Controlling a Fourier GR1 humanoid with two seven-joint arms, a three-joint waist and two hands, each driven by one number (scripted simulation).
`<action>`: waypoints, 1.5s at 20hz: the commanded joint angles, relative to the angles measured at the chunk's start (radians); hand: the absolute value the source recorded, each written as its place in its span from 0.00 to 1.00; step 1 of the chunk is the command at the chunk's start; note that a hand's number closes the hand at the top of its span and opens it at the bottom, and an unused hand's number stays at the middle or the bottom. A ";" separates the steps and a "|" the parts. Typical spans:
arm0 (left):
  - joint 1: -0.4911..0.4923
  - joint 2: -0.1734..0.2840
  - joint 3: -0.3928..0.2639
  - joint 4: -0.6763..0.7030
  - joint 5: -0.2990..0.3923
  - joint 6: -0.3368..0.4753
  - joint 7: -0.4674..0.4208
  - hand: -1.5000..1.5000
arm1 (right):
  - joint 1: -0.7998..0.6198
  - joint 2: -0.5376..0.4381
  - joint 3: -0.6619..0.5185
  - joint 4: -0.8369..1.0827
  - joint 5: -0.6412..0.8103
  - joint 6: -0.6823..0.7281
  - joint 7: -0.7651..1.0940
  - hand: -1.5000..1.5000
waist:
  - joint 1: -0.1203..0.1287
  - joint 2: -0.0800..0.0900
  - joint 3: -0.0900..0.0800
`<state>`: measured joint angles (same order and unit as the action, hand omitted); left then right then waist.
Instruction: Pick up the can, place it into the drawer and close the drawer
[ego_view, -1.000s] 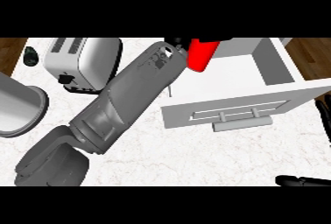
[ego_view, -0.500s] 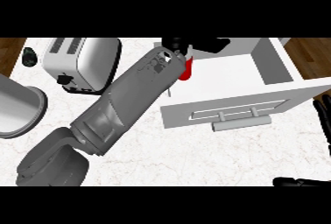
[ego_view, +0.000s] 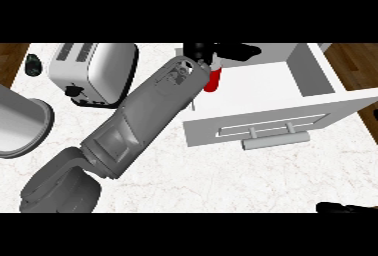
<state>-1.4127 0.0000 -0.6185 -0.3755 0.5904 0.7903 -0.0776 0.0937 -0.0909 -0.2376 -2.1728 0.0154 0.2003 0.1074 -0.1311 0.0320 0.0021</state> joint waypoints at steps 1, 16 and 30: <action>-0.002 0.000 -0.007 -0.007 0.029 0.020 0.011 0.00 | -0.013 -0.058 0.004 -0.052 0.094 0.007 -0.014 0.00 | 0.011 -0.005 -0.001; -0.039 0.000 0.012 -0.063 0.128 0.057 -0.059 0.00 | -0.074 -0.140 0.205 -0.024 0.566 -0.028 -0.072 0.00 | 0.069 -0.016 -0.002; 0.005 0.094 0.021 -0.166 0.084 0.004 0.053 0.00 | -0.247 -0.118 0.356 0.441 1.035 -0.231 -0.088 0.00 | 0.154 -0.035 -0.002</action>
<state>-1.4369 0.0371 -0.6024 -0.4854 0.6871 0.8266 -0.0689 -0.0948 -0.2245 0.1148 -1.8435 0.9798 0.0191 0.0116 0.0040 0.0036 0.0004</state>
